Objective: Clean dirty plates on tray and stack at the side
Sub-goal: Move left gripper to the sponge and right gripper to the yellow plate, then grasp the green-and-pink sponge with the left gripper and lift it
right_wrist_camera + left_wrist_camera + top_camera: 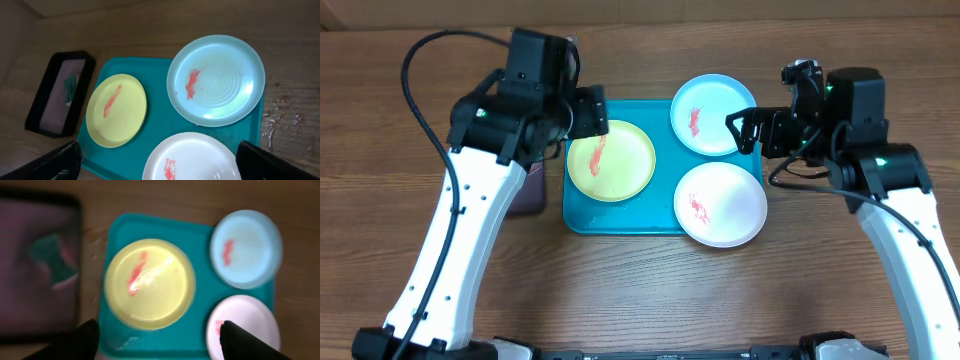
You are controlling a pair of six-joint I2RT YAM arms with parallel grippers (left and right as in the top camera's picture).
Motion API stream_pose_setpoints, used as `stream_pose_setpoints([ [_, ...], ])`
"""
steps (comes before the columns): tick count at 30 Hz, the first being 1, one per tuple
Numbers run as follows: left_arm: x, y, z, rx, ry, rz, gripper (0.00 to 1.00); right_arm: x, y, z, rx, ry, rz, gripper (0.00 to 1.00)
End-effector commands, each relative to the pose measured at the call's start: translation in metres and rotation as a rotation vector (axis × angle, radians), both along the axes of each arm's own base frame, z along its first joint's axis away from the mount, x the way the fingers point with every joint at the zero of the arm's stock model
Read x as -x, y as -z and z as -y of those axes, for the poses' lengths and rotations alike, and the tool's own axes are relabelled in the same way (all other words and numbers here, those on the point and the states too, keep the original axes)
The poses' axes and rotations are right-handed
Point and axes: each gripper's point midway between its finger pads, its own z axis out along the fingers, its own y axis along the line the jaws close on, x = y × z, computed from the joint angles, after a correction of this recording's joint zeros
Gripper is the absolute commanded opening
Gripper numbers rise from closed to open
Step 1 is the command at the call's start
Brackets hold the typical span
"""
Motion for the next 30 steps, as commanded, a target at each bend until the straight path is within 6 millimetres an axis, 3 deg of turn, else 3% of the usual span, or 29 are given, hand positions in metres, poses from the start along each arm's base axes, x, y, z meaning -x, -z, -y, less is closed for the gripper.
stream_pose_setpoints([
  [1, -0.010, 0.012, -0.049, -0.103, -0.389, -0.008, 0.77, -0.013, 0.014, -0.004, -0.064, 0.059, -0.084, 0.95],
  [6, -0.025, 0.048, -0.064, -0.232, -0.457, -0.063, 0.78, -0.026, 0.042, -0.017, -0.085, 0.069, -0.157, 0.87],
  [12, -0.047, 0.099, -0.082, -0.318, -0.540, -0.134, 0.67, -0.033, 0.066, -0.042, -0.039, 0.030, -0.174, 0.84],
  [24, -0.085, 0.150, -0.123, -0.318, -0.582, -0.159, 0.68, -0.031, 0.092, -0.060, 0.032, 0.009, -0.208, 0.84],
  [27, -0.087, 0.165, -0.132, -0.305, -0.609, -0.187, 0.54, -0.031, 0.092, -0.061, 0.033, 0.009, -0.207, 0.84],
  [30, -0.086, 0.176, -0.139, -0.277, -0.640, -0.218, 0.52, -0.031, 0.093, -0.060, 0.034, 0.009, -0.209, 0.84],
])
